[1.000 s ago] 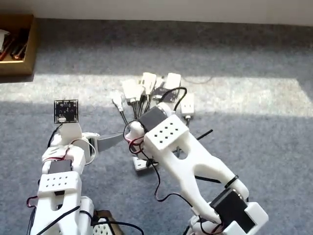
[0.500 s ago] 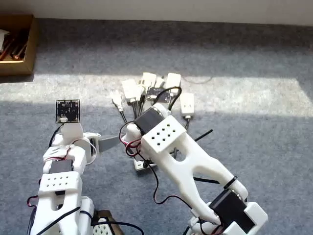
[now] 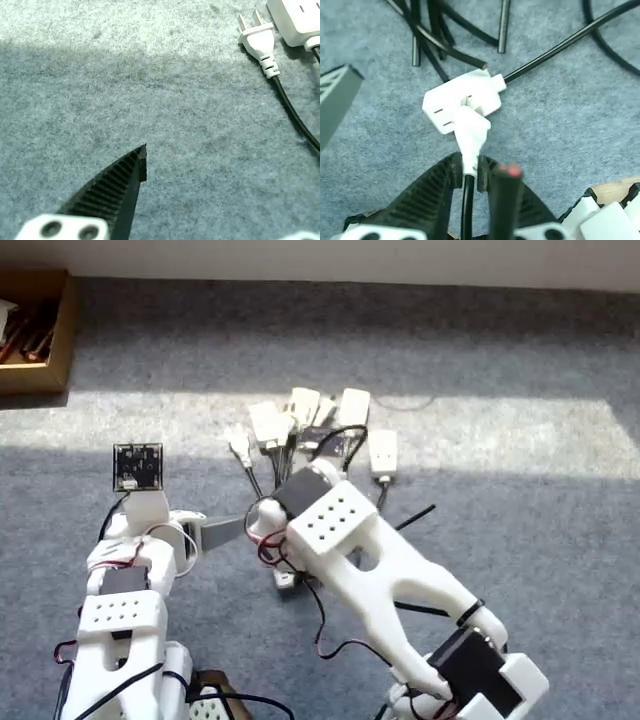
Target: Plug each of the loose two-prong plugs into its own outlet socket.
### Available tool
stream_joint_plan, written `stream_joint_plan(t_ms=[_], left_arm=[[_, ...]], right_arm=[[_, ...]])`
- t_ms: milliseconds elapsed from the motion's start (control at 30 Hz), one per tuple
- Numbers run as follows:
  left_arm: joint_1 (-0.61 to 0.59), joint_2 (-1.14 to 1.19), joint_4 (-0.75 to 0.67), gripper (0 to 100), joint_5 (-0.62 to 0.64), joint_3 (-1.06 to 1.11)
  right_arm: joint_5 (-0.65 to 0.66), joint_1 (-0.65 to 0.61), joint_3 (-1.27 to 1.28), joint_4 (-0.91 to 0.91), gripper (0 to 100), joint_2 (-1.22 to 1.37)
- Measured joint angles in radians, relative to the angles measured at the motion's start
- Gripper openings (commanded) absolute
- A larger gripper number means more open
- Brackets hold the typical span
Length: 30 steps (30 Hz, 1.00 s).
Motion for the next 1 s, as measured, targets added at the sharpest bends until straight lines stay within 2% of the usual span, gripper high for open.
stream_joint_plan(t_ms=[100,333,600,1000], left_arm=[[0.000,0.000,0.000,56,0.000,0.000],[0.000,0.000,0.000,56,0.000,0.000],[0.000,0.000,0.000,56,0.000,0.000],[0.000,0.000,0.000,56,0.000,0.000]], right_arm=[[0.000,0.038,0.000,0.000,0.5,0.000],[0.000,0.043,0.000,0.000,0.5,0.000],[0.021,-0.044,0.000,0.015,0.5,0.000],[0.021,-0.044,0.000,0.015,0.5,0.000]])
